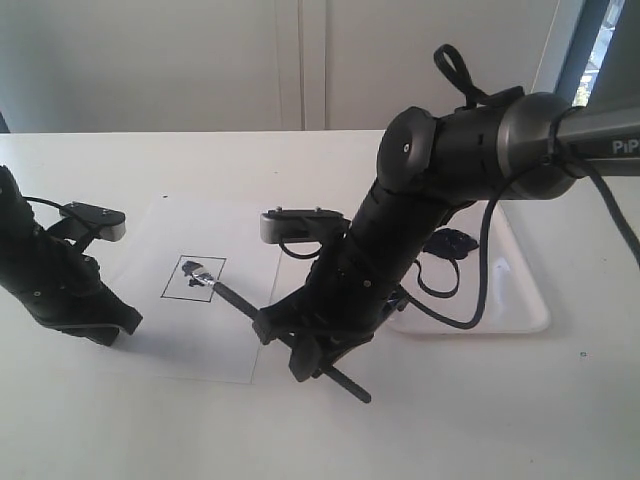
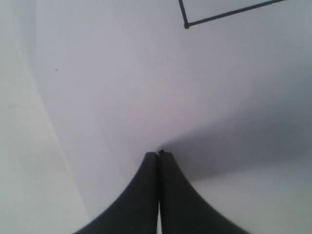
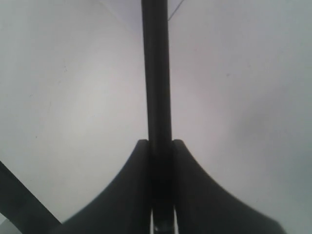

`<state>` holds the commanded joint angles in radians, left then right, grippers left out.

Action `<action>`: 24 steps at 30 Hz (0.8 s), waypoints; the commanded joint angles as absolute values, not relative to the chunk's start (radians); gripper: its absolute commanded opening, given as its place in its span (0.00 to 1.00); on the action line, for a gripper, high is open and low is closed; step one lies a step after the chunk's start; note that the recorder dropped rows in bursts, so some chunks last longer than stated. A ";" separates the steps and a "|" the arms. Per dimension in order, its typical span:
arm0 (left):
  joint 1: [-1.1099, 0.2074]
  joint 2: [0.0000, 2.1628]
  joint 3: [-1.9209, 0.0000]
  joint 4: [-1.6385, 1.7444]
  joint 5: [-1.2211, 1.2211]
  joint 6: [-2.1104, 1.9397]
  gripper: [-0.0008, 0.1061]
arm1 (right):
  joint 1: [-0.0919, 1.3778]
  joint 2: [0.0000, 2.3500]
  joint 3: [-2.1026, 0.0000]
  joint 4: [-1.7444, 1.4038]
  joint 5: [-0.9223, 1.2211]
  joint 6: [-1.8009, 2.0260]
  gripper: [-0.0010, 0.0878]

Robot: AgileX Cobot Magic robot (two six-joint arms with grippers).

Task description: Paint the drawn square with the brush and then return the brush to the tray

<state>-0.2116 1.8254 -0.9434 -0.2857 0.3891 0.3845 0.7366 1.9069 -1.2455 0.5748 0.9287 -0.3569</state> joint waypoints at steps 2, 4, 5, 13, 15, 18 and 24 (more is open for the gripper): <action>-0.212 1.825 -0.943 -0.286 0.389 0.385 0.01 | 0.737 1.911 -1.246 0.577 0.910 -0.357 0.01; -0.212 1.825 -0.943 -0.286 0.393 0.385 0.01 | 0.737 1.911 -1.246 0.577 0.891 -0.357 0.01; -0.212 1.825 -0.943 -0.286 0.393 0.385 0.01 | 0.737 1.911 -1.251 0.577 0.889 -0.357 0.01; -0.212 1.825 -0.943 -0.295 0.397 0.385 0.01 | 0.737 1.921 -1.289 0.577 0.890 -0.346 0.01; -0.212 1.825 -0.943 -0.304 0.399 0.390 0.01 | 0.737 1.930 -1.289 0.577 0.892 -0.346 0.01; -0.212 1.825 -0.943 -0.365 0.421 0.450 0.01 | 0.737 1.946 -1.289 0.579 0.904 -0.344 0.01; -0.212 1.825 -0.943 -0.443 0.423 0.525 0.01 | 0.737 1.946 -1.289 0.578 0.904 -0.337 0.01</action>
<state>-0.2116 1.8254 -0.9434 -0.4435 0.4230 0.5249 0.7366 1.9459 -1.2894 0.5778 0.9036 -0.3368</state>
